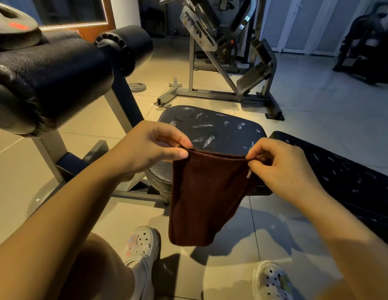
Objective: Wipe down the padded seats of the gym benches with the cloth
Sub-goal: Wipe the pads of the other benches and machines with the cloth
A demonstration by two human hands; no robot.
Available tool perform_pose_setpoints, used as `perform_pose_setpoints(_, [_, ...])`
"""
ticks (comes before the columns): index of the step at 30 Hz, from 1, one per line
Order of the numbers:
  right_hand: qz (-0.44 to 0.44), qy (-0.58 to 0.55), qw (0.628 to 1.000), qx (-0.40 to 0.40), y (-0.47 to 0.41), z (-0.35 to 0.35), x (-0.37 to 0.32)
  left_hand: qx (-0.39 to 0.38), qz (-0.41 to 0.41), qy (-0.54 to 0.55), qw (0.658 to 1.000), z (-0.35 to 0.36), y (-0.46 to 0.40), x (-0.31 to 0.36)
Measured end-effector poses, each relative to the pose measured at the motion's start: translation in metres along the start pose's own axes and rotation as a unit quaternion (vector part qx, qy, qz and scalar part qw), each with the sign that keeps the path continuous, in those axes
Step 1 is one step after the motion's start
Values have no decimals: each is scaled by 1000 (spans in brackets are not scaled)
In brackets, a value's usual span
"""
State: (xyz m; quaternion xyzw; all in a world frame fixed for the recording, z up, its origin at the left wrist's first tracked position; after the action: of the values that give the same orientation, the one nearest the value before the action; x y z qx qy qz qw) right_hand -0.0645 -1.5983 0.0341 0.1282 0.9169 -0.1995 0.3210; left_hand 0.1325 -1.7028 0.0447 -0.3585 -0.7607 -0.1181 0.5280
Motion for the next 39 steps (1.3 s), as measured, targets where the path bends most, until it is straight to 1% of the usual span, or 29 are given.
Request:
perform_pose_setpoints(2, [11, 24, 999, -33, 1, 8, 4, 7, -4, -4, 1000, 1, 0, -1])
perform_pose_setpoints(4, [24, 33, 998, -49, 2, 10, 8, 19, -10, -10, 1000, 1, -1, -2])
perform_pose_setpoints(8, [34, 39, 997, -53, 4, 6, 9, 45, -13, -45, 998, -3, -1, -3])
perform_pose_setpoints(11, [31, 52, 997, -56, 5, 4, 8, 54, -6, -94, 994, -4, -2, -3])
perform_pose_setpoints(16, [27, 58, 996, -54, 6, 2, 7, 24, -10, -128, 991, 5, -4, -9])
perform_pose_setpoints(20, [16, 35, 998, -43, 7, -1, 4, -4, -37, -161, 986, 11, -6, -19])
perform_pose_setpoints(23, [8, 53, 998, -20, 6, -3, 1, -19, -47, -138, 989, 14, -6, -19])
perform_pose_setpoints(26, [6, 161, 987, 0, 3, -1, 2, -29, -43, -62, 997, 19, -4, -16])
perform_pose_setpoints(27, [12, 177, 984, 2, 2, -1, 4, -33, -44, -46, 997, 20, -3, -16])
perform_pose_setpoints(30, [23, 162, 987, 2, -3, 0, 9, -45, -53, -15, 997, 24, 0, -16])
perform_pose_setpoints(33, [13, 126, 992, -4, -11, 3, 9, -66, -70, 9, 995, 25, 10, -18])
perform_pose_setpoints(35, [-16, 123, 992, -32, -18, 11, 2, -96, -72, 16, 993, 28, 22, -18])
perform_pose_setpoints(37, [-47, 130, 986, -89, -26, 27, -8, -131, -62, -9, 989, 34, 36, -18])
perform_pose_setpoints(39, [-52, 101, 983, -142, -34, 48, -18, -132, -63, -25, 989, 32, 48, -24])
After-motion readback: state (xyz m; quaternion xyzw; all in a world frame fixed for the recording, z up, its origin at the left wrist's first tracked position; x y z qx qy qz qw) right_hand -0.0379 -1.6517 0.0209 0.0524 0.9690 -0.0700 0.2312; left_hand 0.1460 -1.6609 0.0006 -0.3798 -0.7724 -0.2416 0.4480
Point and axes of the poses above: each hand's wrist, its own y-axis away from the middle knuckle, its own z-axis out of the palm, x = y × z, the point moved 9 cm from there along -y, towards the middle knuckle, and after that the axes turned 3 degrees about z, right-handed, at the moved point
